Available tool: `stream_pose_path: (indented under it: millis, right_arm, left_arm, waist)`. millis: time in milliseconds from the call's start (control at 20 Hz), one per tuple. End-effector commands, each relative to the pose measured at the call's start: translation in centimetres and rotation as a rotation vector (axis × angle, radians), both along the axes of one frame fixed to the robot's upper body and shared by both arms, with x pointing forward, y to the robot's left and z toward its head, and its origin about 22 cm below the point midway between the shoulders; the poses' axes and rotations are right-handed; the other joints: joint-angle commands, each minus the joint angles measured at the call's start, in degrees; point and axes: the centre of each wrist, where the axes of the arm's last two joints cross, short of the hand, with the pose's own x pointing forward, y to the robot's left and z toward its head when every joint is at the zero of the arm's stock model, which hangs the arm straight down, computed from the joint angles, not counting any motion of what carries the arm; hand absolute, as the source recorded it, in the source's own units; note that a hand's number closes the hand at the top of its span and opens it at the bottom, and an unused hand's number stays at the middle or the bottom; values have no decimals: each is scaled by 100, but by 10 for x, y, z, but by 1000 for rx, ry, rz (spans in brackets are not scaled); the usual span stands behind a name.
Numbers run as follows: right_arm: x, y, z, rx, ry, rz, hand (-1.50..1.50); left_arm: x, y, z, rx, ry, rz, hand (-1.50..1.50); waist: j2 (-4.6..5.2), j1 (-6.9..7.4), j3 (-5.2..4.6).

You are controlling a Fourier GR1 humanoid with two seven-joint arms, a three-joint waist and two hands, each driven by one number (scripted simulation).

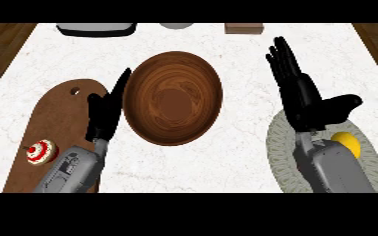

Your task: Pick the bell pepper from the placemat and place it in the bowl

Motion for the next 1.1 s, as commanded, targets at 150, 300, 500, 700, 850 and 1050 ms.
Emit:
stream_pose_path:
  millis: [150,300,500,700,850,1050]
  right_arm:
    - [-21,-83,1,74,-140,290,150]
    - [-22,-160,28,-417,-171,-85,150]
    - [-70,-208,-51,59,-277,-3,-150]
    - [-83,-262,-22,-130,-388,193,-150]
    - [-101,-288,0,-304,-386,229,-150]
    - [-89,-290,25,-539,-287,300,-150]
  left_arm:
    - [13,41,43,159,-208,143,0]
    - [11,59,41,189,-211,198,0]
    - [5,69,61,194,-247,183,0]
    - [6,66,65,206,-252,194,0]
    - [-7,71,68,209,-232,174,0]
    - [1,73,73,218,-253,178,0]
  waist:
    - [16,-130,53]
    - [-23,-452,-6]
    - [49,-149,63]
    - [63,-128,42]
    - [27,-105,19]
    - [63,-64,8]
